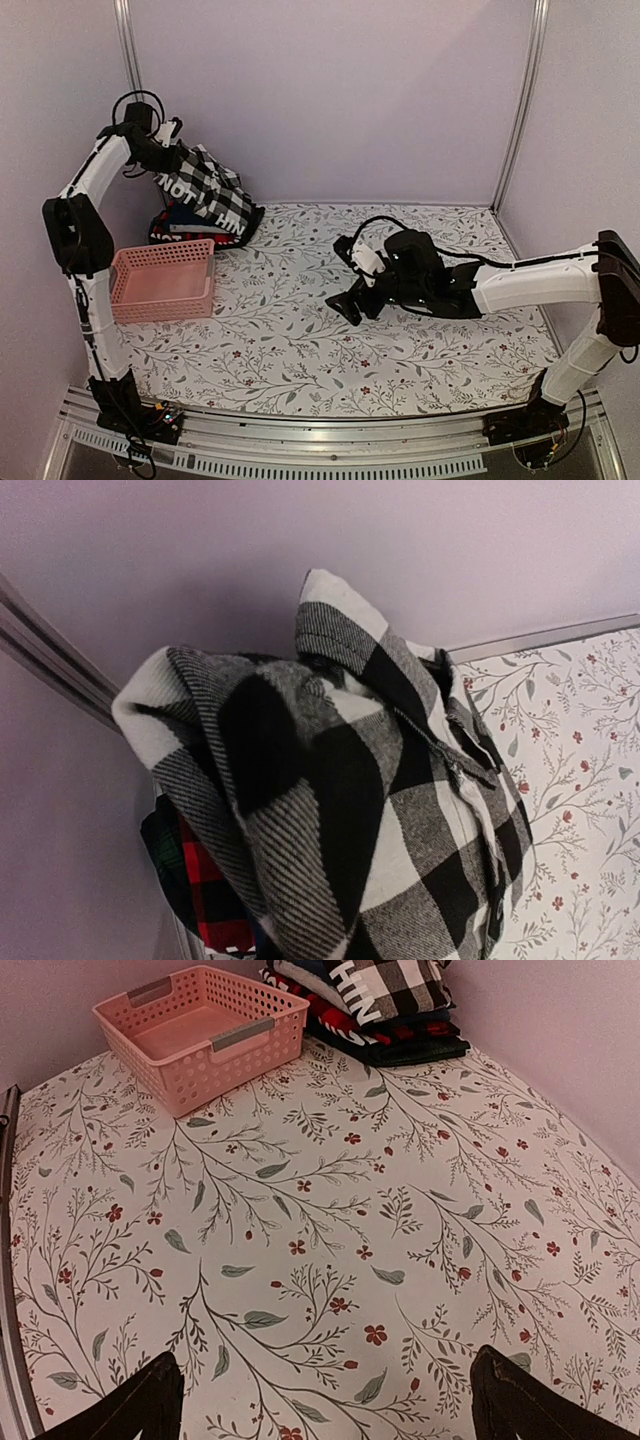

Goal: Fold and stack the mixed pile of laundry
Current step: Place the square-folded shirt at the corner of the board.

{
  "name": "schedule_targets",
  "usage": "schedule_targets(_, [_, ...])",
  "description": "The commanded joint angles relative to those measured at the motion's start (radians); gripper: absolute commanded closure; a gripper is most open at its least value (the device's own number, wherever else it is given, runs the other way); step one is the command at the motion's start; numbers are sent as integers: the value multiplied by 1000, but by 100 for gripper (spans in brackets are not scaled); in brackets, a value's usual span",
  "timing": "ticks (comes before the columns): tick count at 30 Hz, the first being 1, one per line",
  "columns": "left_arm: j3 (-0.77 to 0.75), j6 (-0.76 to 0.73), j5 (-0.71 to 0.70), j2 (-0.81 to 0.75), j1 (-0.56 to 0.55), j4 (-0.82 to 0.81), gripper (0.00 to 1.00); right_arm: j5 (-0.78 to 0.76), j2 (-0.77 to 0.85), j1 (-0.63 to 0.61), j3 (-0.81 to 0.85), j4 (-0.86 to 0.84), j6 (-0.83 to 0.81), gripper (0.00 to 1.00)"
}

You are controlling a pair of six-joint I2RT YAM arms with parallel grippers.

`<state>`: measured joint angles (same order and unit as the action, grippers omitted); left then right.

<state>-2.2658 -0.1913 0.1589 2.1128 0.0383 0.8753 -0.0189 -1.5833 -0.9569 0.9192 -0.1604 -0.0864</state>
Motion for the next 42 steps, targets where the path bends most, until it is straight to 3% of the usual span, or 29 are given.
schedule_targets(1, [-62, -5, 84, 98, 80, -31, 100, 8, -27, 14, 44, 17, -14, 1])
schedule_targets(9, [-63, -39, 40, 210, 112, -93, 100, 46, -62, 21, 90, 52, -24, 1])
schedule_targets(12, [-59, -43, 11, 244, 116, -88, 95, 42, -70, 21, 99, 62, -26, 1])
schedule_targets(18, [-81, 11, -74, 264, 111, -87, 65, 55, -81, 23, 112, 67, -23, 1])
schedule_targets(20, [-58, 35, -119, 226, 110, -112, 50, 56, -80, 26, 115, 68, -23, 1])
schedule_targets(24, [114, 73, -154, 48, 108, -255, 22, 55, -69, 32, 109, 68, -21, 1])
schedule_targets(27, [298, 85, -156, -112, 95, -391, 10, 63, -58, 43, 101, 66, -20, 1])
schedule_targets(31, [432, 66, -120, -211, 35, -432, 7, 84, -39, 59, 80, 45, -5, 1])
schedule_targets(36, [488, 29, -111, -197, -94, -413, 9, 88, -29, 65, 66, 40, 3, 1])
schedule_targets(38, [451, 30, -154, -154, -160, -376, 11, 88, -21, 66, 56, 36, 7, 1])
schedule_targets(42, [417, 7, -410, -76, -325, -349, 10, 84, -1, 65, 24, 20, 18, 1])
